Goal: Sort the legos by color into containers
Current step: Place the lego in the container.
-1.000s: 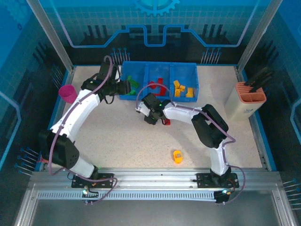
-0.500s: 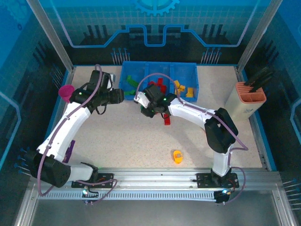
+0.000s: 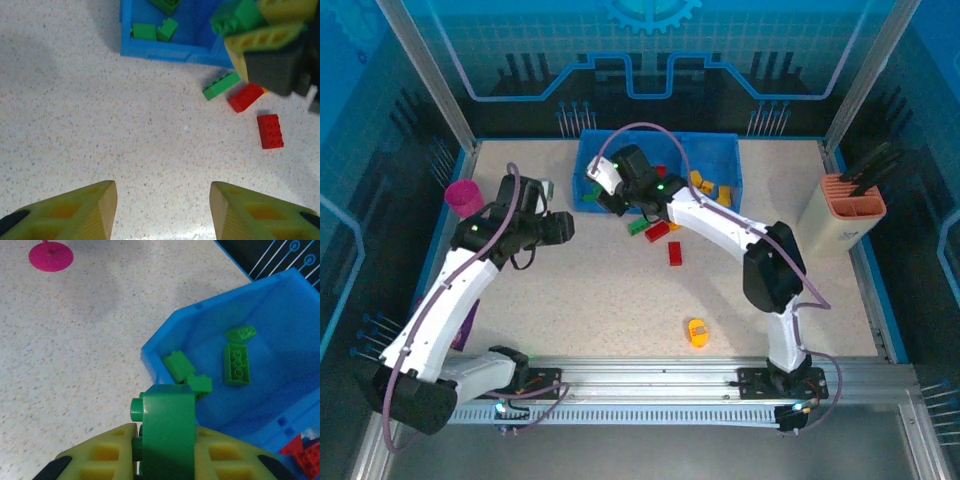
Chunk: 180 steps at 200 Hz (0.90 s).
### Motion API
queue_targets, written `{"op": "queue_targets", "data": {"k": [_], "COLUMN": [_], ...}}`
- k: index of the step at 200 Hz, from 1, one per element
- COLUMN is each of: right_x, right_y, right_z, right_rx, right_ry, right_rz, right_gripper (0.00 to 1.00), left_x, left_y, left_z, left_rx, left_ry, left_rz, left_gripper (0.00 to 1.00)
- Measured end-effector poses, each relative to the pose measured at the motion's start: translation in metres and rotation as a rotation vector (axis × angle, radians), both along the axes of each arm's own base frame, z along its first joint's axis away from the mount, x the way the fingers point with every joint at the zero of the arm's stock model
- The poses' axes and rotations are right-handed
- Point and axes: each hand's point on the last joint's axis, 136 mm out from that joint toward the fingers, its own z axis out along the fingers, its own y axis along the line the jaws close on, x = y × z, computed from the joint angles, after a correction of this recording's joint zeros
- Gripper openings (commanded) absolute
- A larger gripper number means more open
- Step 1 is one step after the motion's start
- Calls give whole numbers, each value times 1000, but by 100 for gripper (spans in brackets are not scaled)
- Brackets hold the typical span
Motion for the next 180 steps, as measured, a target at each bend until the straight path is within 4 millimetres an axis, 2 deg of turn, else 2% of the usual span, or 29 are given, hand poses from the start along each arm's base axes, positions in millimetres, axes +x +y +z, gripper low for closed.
{"op": "queue_targets", "data": {"k": [57, 92, 110, 148, 180], "right_x": [48, 74, 86, 101, 107], "right_y": [22, 33, 35, 33, 26], "right_z": [-23, -41, -51, -73, -83], "right_rx": [1, -9, -22, -53, -76], "right_ry": [-45, -76, -92, -95, -90], "right_rz": [-6, -8, -14, -18, -28], "right_gripper": [24, 25, 26, 29, 37], "left_x": [-30, -39, -44, -54, -52], "left_y": [1, -4, -7, -13, -23], "left_z": [-18, -26, -38, -64, -69], "left_rx": [-42, -69, -84, -107, -124], "left_ry": [55, 83, 114, 181, 186], "left_rz": [-2, -23, -32, -43, -62], "left_gripper": [56, 56, 56, 57, 59]}}
